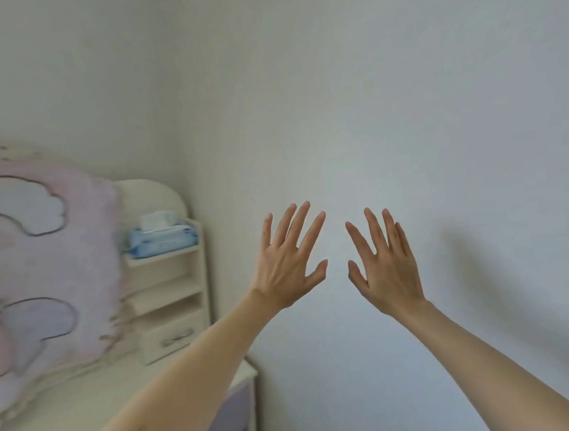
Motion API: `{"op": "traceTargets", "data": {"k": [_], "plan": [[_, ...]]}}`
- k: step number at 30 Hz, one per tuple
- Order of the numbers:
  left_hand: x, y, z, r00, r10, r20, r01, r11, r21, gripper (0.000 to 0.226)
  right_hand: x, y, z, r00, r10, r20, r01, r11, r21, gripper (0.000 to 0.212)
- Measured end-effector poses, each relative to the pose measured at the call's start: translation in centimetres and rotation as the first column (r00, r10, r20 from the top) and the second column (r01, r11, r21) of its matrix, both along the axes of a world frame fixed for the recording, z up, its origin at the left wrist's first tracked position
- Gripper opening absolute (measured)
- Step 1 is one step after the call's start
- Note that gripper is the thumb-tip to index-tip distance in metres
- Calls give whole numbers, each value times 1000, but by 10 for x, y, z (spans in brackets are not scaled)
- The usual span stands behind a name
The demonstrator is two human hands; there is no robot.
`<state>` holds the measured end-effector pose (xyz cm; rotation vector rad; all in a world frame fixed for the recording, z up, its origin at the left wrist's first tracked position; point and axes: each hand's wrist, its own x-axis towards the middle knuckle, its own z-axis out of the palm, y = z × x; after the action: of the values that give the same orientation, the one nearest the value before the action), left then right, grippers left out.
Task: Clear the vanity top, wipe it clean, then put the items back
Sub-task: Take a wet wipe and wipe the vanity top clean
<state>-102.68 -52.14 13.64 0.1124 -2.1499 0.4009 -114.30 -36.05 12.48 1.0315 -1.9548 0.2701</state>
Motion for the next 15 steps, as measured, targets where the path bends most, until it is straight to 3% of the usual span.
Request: {"op": "traceTargets", "data": {"k": [7,15], "plan": [[35,-152,-15,956,291,46,-292,956,13,67,-2,-187,-15,960,278,33,-278,960,8,57],[9,-275,-35,886,457,80,-462,885,59,67,-35,-354,-29,845,532,62,-535,843,62,57]]}}
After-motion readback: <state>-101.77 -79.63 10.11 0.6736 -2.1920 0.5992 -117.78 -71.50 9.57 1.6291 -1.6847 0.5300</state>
